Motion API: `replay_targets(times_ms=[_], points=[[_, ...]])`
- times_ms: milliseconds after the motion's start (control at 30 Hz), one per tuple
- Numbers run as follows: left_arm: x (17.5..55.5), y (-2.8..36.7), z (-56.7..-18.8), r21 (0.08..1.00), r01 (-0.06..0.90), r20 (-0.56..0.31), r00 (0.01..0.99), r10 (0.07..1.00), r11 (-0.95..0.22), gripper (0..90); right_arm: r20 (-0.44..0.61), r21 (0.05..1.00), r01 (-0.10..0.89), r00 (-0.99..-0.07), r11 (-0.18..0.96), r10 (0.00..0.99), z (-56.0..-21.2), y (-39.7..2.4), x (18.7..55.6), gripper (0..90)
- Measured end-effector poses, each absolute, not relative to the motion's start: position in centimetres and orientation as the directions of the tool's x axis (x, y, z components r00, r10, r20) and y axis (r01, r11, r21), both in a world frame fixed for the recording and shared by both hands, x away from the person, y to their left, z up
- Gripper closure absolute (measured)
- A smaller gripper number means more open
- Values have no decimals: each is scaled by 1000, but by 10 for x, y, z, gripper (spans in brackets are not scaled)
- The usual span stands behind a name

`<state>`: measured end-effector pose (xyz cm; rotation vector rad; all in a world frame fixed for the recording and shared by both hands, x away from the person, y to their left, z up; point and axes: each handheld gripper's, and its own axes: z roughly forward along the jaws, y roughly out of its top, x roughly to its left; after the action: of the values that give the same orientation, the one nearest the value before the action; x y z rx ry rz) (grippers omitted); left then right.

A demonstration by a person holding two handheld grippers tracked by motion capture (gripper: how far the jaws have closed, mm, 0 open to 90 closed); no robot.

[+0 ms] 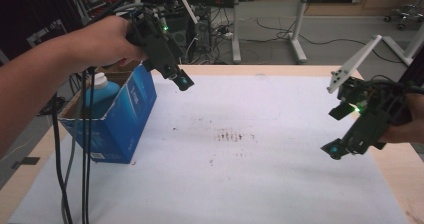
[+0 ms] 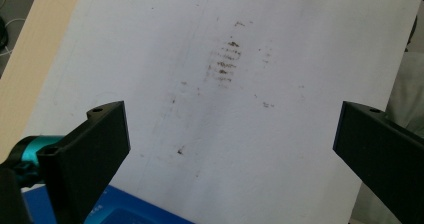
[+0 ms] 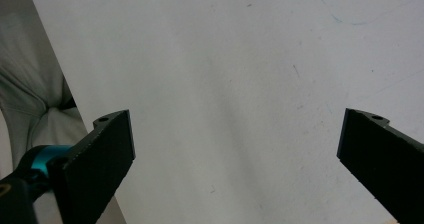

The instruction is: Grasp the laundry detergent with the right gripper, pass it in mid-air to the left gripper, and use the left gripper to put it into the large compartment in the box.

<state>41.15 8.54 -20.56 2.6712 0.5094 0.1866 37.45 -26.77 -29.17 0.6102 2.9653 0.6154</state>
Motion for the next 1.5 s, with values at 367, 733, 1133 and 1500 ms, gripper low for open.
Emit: replay_targets(times_ms=[367,733,1133,1500], points=[[418,56,-228,385,270,51,949,312,-883,16,27,398,363,-922,842,385,-295,-262,381,12],[425,36,-253,365,250,37,959,283,-897,16,34,383,364,-924,849,381,-298,-259,384,12],[425,24,-270,352,230,31,966,257,-907,16,34,380,360,-926,852,376,-300,-257,386,12],[425,24,-276,342,231,32,966,257,-911,16,34,374,358,-927,856,373,-302,-255,386,12]])
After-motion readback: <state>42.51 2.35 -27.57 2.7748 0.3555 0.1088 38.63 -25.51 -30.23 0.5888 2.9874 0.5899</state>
